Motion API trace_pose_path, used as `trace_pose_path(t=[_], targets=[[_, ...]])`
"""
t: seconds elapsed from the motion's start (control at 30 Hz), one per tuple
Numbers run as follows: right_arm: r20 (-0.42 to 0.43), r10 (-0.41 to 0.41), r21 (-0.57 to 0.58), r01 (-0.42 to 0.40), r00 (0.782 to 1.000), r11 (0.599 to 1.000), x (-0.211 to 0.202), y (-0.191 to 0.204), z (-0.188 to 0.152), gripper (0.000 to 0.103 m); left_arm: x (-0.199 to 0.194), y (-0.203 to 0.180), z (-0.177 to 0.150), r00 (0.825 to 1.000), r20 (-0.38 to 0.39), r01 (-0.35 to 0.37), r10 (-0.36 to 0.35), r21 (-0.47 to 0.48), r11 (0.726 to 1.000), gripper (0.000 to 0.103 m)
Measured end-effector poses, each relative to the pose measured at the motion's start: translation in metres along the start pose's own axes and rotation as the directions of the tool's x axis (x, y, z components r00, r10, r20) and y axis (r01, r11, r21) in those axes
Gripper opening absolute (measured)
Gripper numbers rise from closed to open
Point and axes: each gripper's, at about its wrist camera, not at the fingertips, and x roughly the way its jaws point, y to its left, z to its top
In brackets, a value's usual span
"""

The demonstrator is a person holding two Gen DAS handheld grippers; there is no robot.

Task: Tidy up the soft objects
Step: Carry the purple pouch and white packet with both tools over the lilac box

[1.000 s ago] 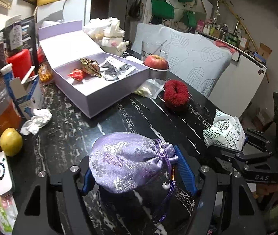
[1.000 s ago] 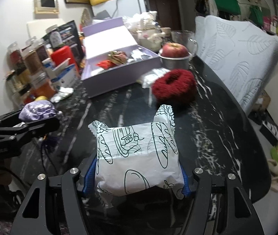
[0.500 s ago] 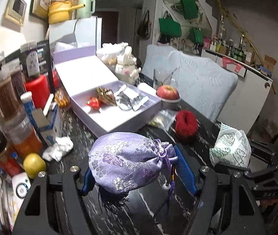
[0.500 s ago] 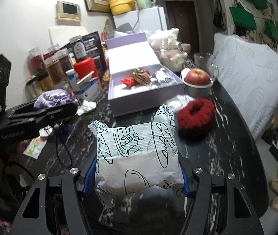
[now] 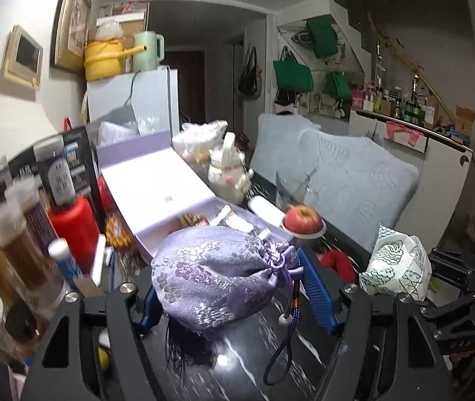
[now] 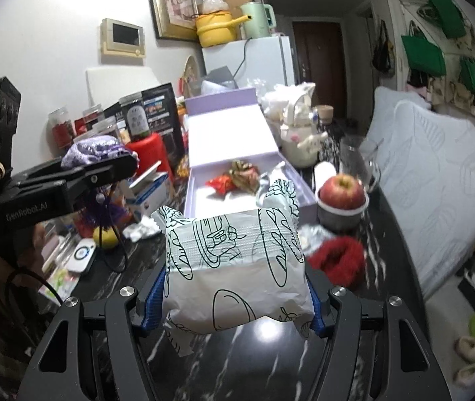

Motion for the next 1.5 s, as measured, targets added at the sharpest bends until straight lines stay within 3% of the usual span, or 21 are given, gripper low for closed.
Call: trace_pose_path(t=[0.3,0.8,1.17,1.5], targets=[[0.039,-0.037,-0.041,0.039,0.999,0.998,0.015,-0.009,0.045,0.066,0.022,0.017,0.041,0.999,0.048,-0.021,0.021,-0.001,1.000,0.071],[0.066,0.007,-0.089,-0.002,0.998,0.996,0.066,-0.023,0.110,0.066,0.069,0.040,0.079,0.991,0.092,-0.104,0.101,0.027,0.994,0.071],[0.099,0.042,-0.090,-0.033,0.994,0.995,0.117,-0.032,0.148,0.066,0.125,0.066,0.087,0.995,0.054,-0.080,0.081,-0.025,0.996,0.071],[0.060,0.082,-0.057,-0.079,0.995,0.995,0.171,-0.033,0.162,0.066,0.172,0.102,0.090,0.986,0.017,-0.165,0.166,-0.060,0.984,0.071]])
